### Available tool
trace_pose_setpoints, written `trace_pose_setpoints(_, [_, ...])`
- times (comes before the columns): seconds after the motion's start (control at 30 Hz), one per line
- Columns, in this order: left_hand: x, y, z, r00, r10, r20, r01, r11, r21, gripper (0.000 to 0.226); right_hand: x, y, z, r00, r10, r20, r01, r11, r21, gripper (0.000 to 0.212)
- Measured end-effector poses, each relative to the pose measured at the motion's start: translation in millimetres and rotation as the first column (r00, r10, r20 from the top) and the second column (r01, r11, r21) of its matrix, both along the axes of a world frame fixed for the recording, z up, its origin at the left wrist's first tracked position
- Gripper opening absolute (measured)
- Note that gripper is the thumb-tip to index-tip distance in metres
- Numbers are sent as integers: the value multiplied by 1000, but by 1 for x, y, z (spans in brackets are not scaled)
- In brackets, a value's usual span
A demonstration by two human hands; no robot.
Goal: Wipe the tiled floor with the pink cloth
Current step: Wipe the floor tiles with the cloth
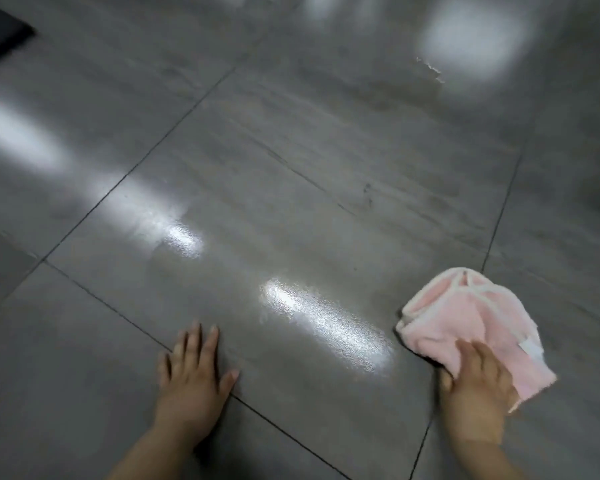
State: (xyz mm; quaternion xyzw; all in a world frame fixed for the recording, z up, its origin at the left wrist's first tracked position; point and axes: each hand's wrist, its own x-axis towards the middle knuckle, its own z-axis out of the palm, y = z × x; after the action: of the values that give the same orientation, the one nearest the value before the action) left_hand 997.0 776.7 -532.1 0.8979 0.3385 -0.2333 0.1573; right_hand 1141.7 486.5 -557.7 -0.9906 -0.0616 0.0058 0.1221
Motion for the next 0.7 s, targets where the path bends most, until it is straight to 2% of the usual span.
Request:
trace_pose_setpoints(0.03, [0, 3, -3, 1000, -19, -20, 19, 1000, -14, 88, -4, 22, 0, 998, 56, 19, -56, 998, 7, 49])
trace_pose_setpoints(0.1, [-2, 7, -7, 999, -6, -47, 5, 1000, -23, 73, -22, 81, -2, 952, 304, 48, -305, 952, 15, 53])
trace_pose_setpoints(0.17, [-6, 9, -13, 997, -46, -60, 47, 999, 15, 68, -43, 138, -7, 779, 623, 71, -625, 781, 6, 77])
trace_pose_setpoints(0.2, [-8, 12, -12, 995, -84, -62, 86, 996, 21, 67, -49, 159, -8, 700, 713, 42, -713, 701, -7, 90])
trace_pose_setpoints(0.27, [-12, 17, -9, 990, -109, -86, 110, 994, 2, 65, -40, 178, -6, 624, 781, -23, -781, 622, -56, 91])
trace_pose_setpoints(0.33, [-17, 24, -5, 981, -160, -108, 157, 987, -37, 63, -16, 176, -5, 632, 774, -28, -774, 630, -60, 71])
trace_pose_setpoints(0.4, [-23, 31, -12, 986, -159, -56, 159, 987, 0, 64, 12, 165, -2, 729, 684, -21, -683, 725, -88, 55])
trace_pose_setpoints(0.43, [-21, 33, -11, 987, -154, -52, 153, 988, -33, 71, 25, 162, 3, 762, 647, -36, -647, 757, -86, 50])
trace_pose_setpoints(0.5, [-7, 31, 11, 985, -167, -51, 164, 985, -61, 67, 45, 159, 23, 781, 618, -94, -624, 778, -69, 39])
trace_pose_setpoints(0.57, [8, 35, 38, 990, -111, -81, 100, 986, -136, 54, 56, 161, 54, 790, 560, -250, -584, 811, -32, 35])
trace_pose_setpoints(0.63, [22, 46, 69, 985, -125, -116, 102, 977, -187, 56, 62, 155, 77, 818, 460, -346, -468, 881, 65, 37])
trace_pose_setpoints(0.7, [35, 57, 106, 990, -109, -84, 95, 983, -159, 58, 66, 153, 104, 861, 372, -348, -325, 927, 187, 34])
